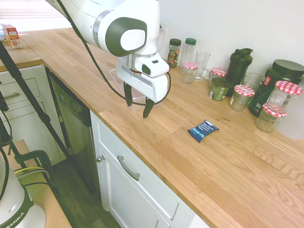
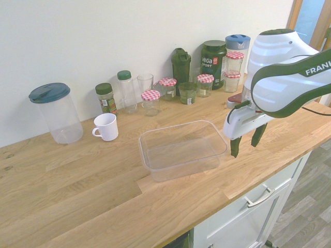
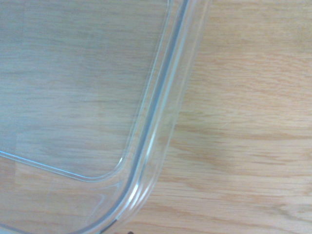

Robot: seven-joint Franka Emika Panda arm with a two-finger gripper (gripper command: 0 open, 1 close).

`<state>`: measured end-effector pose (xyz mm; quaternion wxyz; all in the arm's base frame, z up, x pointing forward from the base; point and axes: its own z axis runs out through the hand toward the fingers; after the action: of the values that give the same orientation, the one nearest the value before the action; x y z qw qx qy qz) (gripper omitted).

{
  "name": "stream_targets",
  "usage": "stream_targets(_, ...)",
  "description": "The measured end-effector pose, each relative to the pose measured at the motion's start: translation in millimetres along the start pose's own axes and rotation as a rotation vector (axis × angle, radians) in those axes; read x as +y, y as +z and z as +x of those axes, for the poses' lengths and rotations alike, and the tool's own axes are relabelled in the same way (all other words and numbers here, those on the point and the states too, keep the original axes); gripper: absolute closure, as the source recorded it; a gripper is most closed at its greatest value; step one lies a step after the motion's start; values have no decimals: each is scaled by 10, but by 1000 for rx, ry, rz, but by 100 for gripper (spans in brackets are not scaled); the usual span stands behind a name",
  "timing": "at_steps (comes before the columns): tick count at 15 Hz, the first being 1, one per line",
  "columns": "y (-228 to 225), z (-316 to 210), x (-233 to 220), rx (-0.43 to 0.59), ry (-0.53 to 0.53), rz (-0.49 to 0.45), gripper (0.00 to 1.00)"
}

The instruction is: Put the protein bar into the container

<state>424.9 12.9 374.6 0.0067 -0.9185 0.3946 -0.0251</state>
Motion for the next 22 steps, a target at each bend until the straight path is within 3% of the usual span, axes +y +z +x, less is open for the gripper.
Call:
stream_targets(7, -265, 130, 107, 10, 39, 17, 0)
stream_targets(16, -1016, 1389, 422, 3, 144, 87, 0)
stream_targets(19, -938, 1884, 537, -23, 176, 75, 0)
stream_targets(22, -554, 2128, 493, -59, 175, 45, 0)
